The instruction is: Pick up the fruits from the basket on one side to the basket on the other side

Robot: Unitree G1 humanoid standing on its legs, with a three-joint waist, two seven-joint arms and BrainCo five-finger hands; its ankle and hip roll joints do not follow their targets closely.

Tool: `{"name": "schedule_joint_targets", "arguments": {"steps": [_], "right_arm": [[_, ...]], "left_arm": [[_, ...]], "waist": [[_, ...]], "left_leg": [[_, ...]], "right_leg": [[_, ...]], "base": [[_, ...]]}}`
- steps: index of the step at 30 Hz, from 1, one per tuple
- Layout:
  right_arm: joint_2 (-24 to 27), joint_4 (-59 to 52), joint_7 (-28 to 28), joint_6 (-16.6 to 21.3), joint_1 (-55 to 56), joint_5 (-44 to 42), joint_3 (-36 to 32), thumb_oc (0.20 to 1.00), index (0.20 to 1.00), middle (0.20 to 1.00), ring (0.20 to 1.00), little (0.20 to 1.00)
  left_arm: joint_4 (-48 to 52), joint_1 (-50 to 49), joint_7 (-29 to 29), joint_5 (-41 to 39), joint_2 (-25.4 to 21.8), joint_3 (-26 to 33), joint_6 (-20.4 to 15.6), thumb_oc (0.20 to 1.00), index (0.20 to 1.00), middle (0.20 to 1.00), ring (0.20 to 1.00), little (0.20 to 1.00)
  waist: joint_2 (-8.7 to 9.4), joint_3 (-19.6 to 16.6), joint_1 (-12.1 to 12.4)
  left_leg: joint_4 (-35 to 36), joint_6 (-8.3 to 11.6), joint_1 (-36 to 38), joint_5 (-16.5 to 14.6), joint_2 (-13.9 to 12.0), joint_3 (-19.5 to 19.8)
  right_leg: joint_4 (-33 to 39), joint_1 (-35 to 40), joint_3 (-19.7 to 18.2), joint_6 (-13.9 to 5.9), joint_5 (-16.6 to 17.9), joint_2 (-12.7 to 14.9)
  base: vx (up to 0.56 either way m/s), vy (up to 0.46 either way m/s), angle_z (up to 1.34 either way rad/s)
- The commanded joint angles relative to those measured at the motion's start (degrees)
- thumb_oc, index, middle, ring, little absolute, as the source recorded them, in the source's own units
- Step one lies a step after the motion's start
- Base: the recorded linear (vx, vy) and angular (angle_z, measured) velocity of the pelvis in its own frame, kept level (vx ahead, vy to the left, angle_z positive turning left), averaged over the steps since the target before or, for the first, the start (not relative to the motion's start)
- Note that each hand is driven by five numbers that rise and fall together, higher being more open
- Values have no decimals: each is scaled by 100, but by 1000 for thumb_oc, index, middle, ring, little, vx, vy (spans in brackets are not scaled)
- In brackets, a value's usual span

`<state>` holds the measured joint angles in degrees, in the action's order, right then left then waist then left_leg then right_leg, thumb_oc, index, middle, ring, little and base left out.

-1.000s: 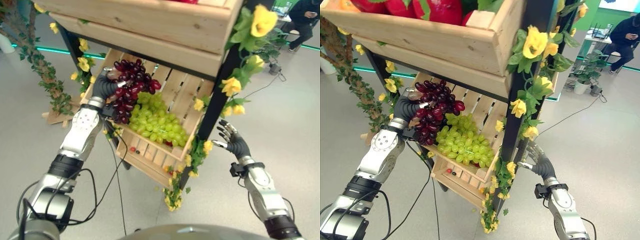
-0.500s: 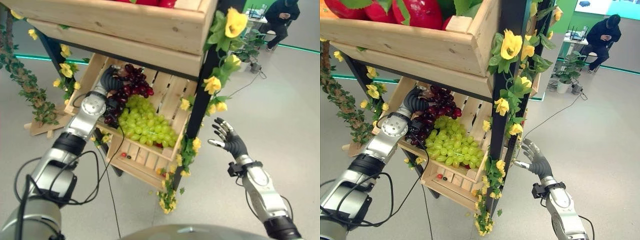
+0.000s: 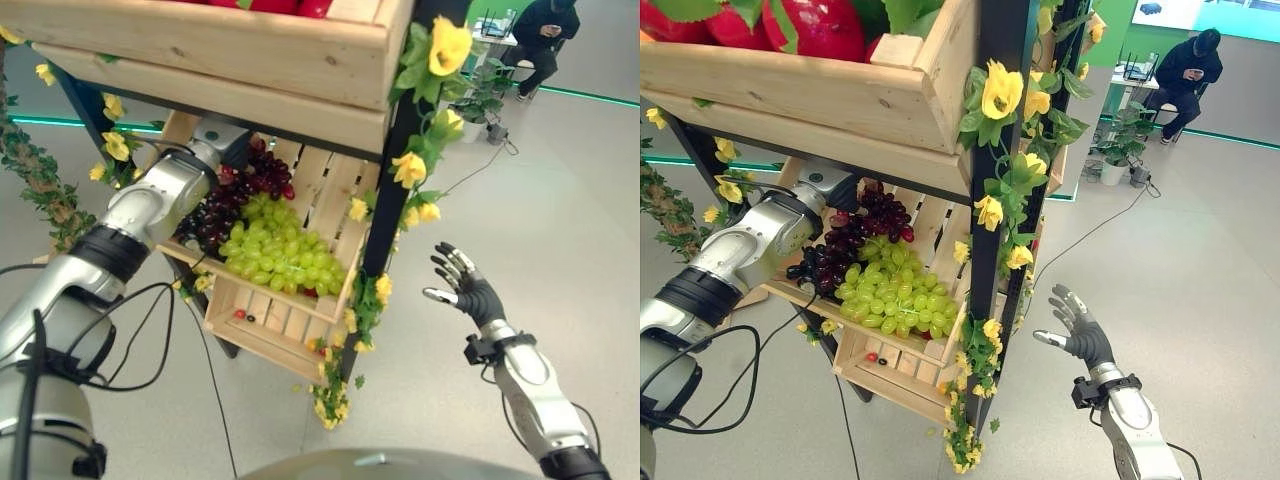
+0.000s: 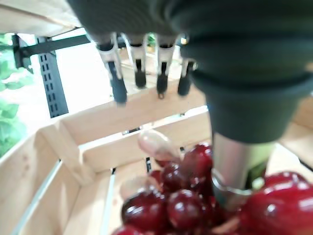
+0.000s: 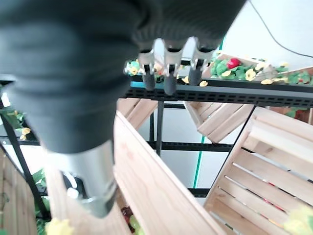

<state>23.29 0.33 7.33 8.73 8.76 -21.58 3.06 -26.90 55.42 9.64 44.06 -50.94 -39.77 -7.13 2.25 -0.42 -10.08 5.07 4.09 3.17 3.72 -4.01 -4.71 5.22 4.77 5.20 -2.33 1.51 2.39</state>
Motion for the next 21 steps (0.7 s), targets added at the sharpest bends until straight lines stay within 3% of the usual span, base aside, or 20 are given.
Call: {"name": "schedule_joint_targets", "arguments": {"steps": [1,5,11,12,14,16,17,18,19,21], "right_arm": [[282,-484,38,465,-141,-181,-273,1000,1000,1000,1000,1000],[280,-467,33,503,-120,-192,-270,1000,1000,1000,1000,1000],[241,-442,0,487,-102,-128,-323,1000,1000,1000,1000,1000],[169,-421,-18,462,-85,-105,-374,1000,1000,1000,1000,1000],[158,-420,-23,447,-91,-80,-392,1000,1000,1000,1000,1000],[19,-371,-70,394,-129,-5,-499,1000,1000,1000,1000,1000],[41,-373,-70,392,-126,-3,-481,1000,1000,1000,1000,1000],[-89,-351,-105,372,-177,34,-577,1000,1000,1000,1000,1000],[-70,-352,-106,371,-178,33,-559,1000,1000,1000,1000,1000],[-231,-285,-154,357,-248,109,-751,1000,1000,1000,1000,1000]], "left_arm": [[-179,662,164,267,-291,15,-45,1000,1000,1000,1000,1000],[-36,510,178,270,-412,83,-114,1000,1000,1000,1000,1000],[207,3,170,-123,-423,649,-139,1000,1000,1000,1000,1000],[379,-391,169,-513,-348,1124,-151,1000,1000,1000,1000,1000],[566,-686,144,-716,-266,1434,-163,1000,1000,1000,1000,1000],[1139,-1700,131,-1660,141,2387,-348,1000,1000,1000,1000,1000],[1191,-1772,106,-1671,136,2452,-342,1000,1000,1000,1000,1000],[1665,-2757,60,-2605,665,3226,-581,1000,1000,1000,1000,1000],[1704,-2810,41,-2610,668,3276,-574,1000,1000,1000,1000,1000],[2380,-3956,-206,-3432,1227,3912,-749,1000,1000,1000,1000,1000]], "waist": [[-53,-33,67],[-35,-38,99],[19,-42,173],[60,-36,227],[61,-31,238],[131,0,340],[112,-8,325],[144,43,425],[132,30,406],[156,48,522]], "left_leg": [[-479,-38,128,-880,26,39],[-471,-49,125,-876,35,51],[-450,-56,129,-871,45,100],[-449,-57,117,-869,53,127],[-469,-57,103,-874,57,138],[-539,-73,63,-900,76,183],[-546,-74,63,-906,76,180],[-607,-101,85,-976,99,197],[-606,-104,67,-951,104,195],[-651,-164,38,-994,161,211]], "right_leg": [[-463,-13,302,-659,-676,267],[-453,5,317,-652,-662,272],[-428,37,360,-634,-658,277],[-420,52,392,-623,-662,280],[-432,45,403,-618,-663,283],[-453,45,427,-583,-670,293],[-454,46,424,-584,-672,294],[-462,87,433,-566,-689,306],[-457,70,432,-566,-666,311],[-455,60,436,-570,-638,356]], "base": [[0,0,0],[0,0,0],[0,0,0],[0,0,0],[0,0,0],[-4,5,-2],[4,30,-3],[0,0,0],[-10,63,-6],[-14,60,-3]]}}
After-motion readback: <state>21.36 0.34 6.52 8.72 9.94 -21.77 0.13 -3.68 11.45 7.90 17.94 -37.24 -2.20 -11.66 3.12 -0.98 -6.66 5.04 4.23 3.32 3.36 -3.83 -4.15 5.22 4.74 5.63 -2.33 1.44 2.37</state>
